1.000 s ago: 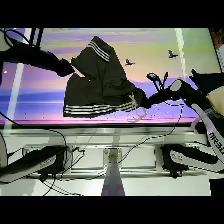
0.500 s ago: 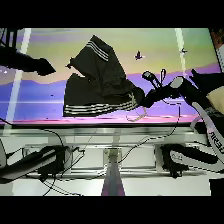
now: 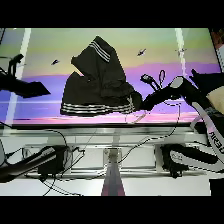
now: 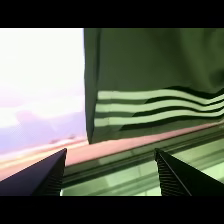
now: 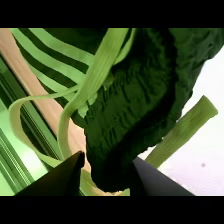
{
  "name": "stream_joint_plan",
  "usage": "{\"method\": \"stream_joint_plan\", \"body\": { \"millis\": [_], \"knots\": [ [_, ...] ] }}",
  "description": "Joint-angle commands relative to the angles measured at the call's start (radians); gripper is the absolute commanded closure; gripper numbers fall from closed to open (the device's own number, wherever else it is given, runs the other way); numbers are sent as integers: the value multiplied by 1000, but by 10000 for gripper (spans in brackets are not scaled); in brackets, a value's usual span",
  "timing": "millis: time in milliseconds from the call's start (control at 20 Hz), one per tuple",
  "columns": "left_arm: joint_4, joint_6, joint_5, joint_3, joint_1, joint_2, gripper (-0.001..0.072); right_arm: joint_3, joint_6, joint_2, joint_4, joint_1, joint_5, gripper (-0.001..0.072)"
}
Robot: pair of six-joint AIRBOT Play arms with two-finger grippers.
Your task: Fold the clothes and pants, and hang the long-sleeved shirts on hangers.
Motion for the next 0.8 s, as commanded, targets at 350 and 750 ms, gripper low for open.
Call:
{"method": "stream_joint_plan", "body": {
  "millis": [350, 750],
  "knots": [
    [-2, 206, -7, -126, 89, -148, 96, -4, 14, -1, 7, 0, 14, 619],
    [-16, 270, 5, -126, 88, -285, 141, -4, 14, -1, 7, 0, 6, 682]
  ]
}}
